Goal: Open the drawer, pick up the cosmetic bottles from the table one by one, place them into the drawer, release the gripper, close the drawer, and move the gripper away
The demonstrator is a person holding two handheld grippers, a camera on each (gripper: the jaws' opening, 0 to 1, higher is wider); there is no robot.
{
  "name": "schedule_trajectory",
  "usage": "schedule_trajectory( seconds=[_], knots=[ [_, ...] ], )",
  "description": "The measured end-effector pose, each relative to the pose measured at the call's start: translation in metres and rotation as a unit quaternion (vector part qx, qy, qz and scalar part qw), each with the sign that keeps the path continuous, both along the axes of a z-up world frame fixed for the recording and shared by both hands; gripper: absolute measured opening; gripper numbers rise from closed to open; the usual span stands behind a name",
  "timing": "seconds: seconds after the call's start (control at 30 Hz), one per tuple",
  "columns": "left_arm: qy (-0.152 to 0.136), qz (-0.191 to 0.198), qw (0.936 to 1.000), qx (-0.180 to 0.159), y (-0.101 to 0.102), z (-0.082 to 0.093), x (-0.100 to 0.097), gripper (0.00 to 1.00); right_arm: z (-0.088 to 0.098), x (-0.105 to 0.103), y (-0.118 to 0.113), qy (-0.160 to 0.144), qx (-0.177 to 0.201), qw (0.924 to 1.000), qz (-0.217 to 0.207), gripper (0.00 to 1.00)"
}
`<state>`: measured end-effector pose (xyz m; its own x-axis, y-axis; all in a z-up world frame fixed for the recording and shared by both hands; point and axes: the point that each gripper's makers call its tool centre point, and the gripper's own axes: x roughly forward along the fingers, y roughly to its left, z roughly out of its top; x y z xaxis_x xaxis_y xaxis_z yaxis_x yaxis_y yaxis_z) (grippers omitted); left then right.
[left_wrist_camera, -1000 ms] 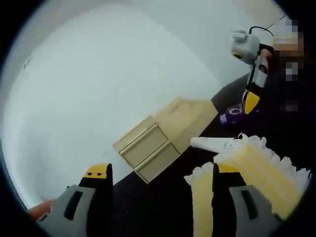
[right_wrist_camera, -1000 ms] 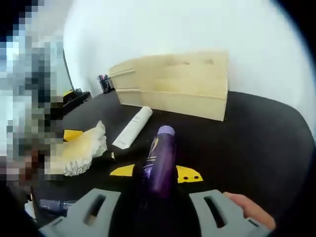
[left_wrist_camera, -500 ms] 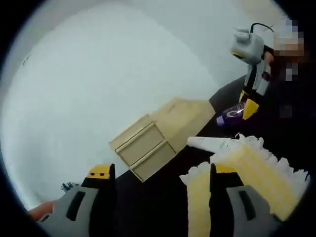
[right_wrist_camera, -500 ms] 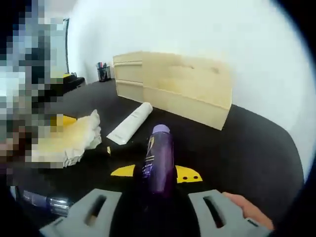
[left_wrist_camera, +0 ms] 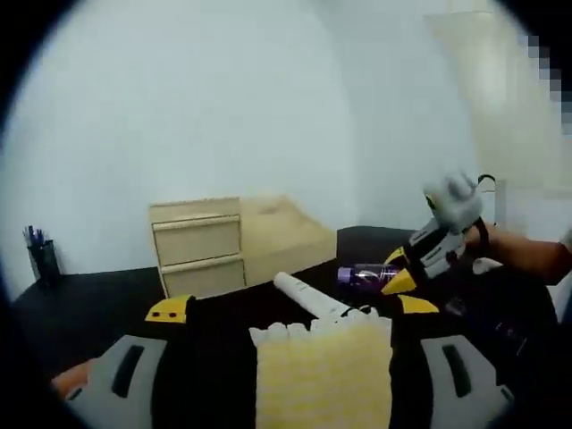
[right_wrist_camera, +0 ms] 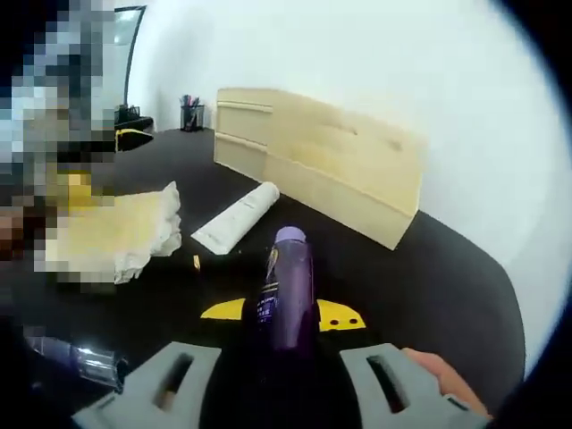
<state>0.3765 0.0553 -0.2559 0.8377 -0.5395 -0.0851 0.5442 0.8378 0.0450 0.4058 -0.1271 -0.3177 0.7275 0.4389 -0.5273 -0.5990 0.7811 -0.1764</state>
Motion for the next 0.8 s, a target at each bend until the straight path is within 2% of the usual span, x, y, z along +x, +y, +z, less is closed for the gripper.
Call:
schedule_trajectory(
  seconds=[0.17, 0.27, 0.37, 0.4, 0.43, 0.5, 0.53, 0.6, 0.7, 0.8],
  knots=[
    [0.01, -0.009, 0.9999, 0.0, -0.005, -0.004, -0.004, 0.8, 0.003, -0.002, -0.003, 0.004, 0.001, 1.0, -0.003, 0.23],
    [0.015, -0.014, 0.9998, -0.001, -0.007, -0.007, -0.004, 0.79, 0.007, -0.002, -0.004, 0.012, 0.016, 0.9998, -0.002, 0.23],
    [0.021, -0.017, 0.9996, -0.001, -0.008, -0.008, -0.005, 0.77, 0.011, -0.006, -0.001, 0.054, 0.084, 0.995, -0.002, 0.23],
    [0.022, -0.017, 0.9996, 0.0, -0.009, -0.008, -0.005, 0.76, 0.013, -0.006, -0.001, 0.079, 0.13, 0.9883, -0.006, 0.23],
    [0.021, -0.019, 0.9996, 0.001, -0.009, -0.008, -0.006, 0.76, 0.013, -0.006, -0.003, 0.094, 0.153, 0.9838, -0.006, 0.23],
    [0.018, -0.021, 0.9996, -0.003, -0.012, -0.004, -0.008, 0.76, 0.011, -0.005, -0.008, 0.121, 0.179, 0.9764, -0.008, 0.23],
    [0.016, -0.022, 0.9996, -0.006, -0.013, -0.002, -0.007, 0.75, 0.011, -0.003, -0.011, 0.124, 0.192, 0.9735, -0.013, 0.23],
    [0.025, -0.023, 0.9993, -0.018, -0.017, 0.0, -0.005, 0.73, 0.007, -0.005, -0.014, 0.139, 0.191, 0.9717, -0.009, 0.23],
    [0.037, -0.03, 0.9987, -0.016, -0.028, 0.001, -0.005, 0.73, 0.008, -0.009, -0.014, 0.144, 0.188, 0.9716, -0.006, 0.23],
    [0.044, -0.043, 0.9979, -0.023, -0.045, 0.008, -0.007, 0.74, 0.005, -0.014, -0.015, 0.122, 0.138, 0.9827, 0.016, 0.23]
  ],
)
